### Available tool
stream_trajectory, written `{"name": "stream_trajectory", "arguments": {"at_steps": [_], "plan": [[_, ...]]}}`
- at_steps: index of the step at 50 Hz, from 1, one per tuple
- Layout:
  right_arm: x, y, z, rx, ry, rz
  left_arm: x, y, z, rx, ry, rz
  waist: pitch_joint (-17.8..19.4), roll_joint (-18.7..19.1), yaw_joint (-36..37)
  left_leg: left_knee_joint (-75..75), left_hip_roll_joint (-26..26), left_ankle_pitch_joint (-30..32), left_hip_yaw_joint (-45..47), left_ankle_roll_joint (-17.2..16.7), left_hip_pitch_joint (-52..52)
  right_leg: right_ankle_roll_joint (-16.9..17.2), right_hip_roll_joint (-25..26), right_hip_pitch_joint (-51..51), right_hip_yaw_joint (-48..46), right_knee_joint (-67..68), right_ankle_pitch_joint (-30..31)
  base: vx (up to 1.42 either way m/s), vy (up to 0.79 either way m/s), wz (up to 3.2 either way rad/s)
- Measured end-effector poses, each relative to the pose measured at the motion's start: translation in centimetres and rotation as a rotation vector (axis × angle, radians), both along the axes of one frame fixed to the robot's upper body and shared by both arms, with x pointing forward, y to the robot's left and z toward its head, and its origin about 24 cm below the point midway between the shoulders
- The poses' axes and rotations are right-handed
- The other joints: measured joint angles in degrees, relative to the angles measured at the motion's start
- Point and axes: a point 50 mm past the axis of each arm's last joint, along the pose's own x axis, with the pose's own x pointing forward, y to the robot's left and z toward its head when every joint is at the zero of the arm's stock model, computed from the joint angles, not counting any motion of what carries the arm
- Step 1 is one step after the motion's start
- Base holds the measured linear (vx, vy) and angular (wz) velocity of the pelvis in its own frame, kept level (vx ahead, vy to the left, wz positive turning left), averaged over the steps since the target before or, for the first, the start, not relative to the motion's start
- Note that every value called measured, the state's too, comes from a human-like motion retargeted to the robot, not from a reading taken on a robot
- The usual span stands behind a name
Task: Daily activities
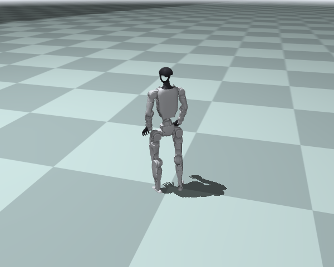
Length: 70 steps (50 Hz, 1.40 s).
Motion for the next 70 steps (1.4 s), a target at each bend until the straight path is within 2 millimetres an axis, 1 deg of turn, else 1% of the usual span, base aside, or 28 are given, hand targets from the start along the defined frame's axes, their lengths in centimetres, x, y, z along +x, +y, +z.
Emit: {"name": "stream_trajectory", "arguments": {"at_steps": [19,29,35,45,52,58,70], "plan": [[0.1,0.2,0.2,0.008,-0.025,0.008,-0.1,0.2,0.3,0.011,-0.03,-0.059,-0.12,-0.42,0.0,3.07,0.51,-1.78,0.28,0.27,-0.16,0.07,-0.4,-0.01,0.56,2.11,-1.42,0.0,0.0,0.0],[0.0,0.2,0.2,0.018,0.004,0.022,0.1,0.3,1.1,-0.046,-0.067,-0.082,0.06,-0.75,0.38,4.8,0.69,-2.99,0.88,0.78,-0.34,-0.04,-0.76,-0.3,1.3,3.37,-2.14,0.0,0.0,0.0],[0.2,-0.3,0.5,0.017,0.012,0.046,-0.2,0.1,2.5,-0.152,-0.115,-0.088,0.6,-1.01,0.79,5.36,0.78,-3.71,1.53,1.34,-0.22,-0.14,-0.85,-0.52,2.14,3.86,-2.33,0.0,0.0,0.0],[1.2,-2.8,2.1,-0.026,-0.026,0.122,-0.2,1.1,6.8,-0.329,-0.238,-0.091,1.47,-1.6,1.37,4.47,0.82,-4.12,3.01,1.91,0.92,-0.09,-0.74,-0.72,3.95,4.14,-2.17,0.0,0.0,0.0],[1.9,-3.2,3.2,-0.029,-0.051,0.199,-0.3,1.6,9.1,-0.386,-0.292,-0.104,2.11,-2.14,1.57,2.97,0.55,-3.78,4.02,2.02,2.23,0.05,-0.83,-0.78,5.22,4.48,-2.12,0.0,0.0,0.0],[2.4,-3.0,3.9,-0.03,-0.066,0.266,-0.3,1.6,9.8,-0.407,-0.323,-0.111,2.64,-2.46,1.42,1.66,0.22,-3.23,4.73,2.05,3.25,0.09,-1.01,-0.82,5.96,4.82,-1.99,0.0,0.0,0.0],[3.0,-2.6,4.6,-0.025,-0.111,0.331,-0.4,1.1,10.1,-0.451,-0.353,-0.081,3.41,-2.75,0.58,0.72,-0.12,-2.88,5.62,1.77,3.93,0.25,-1.24,-1.03,6.63,4.94,-1.74,0.0,0.0,0.0]]}}
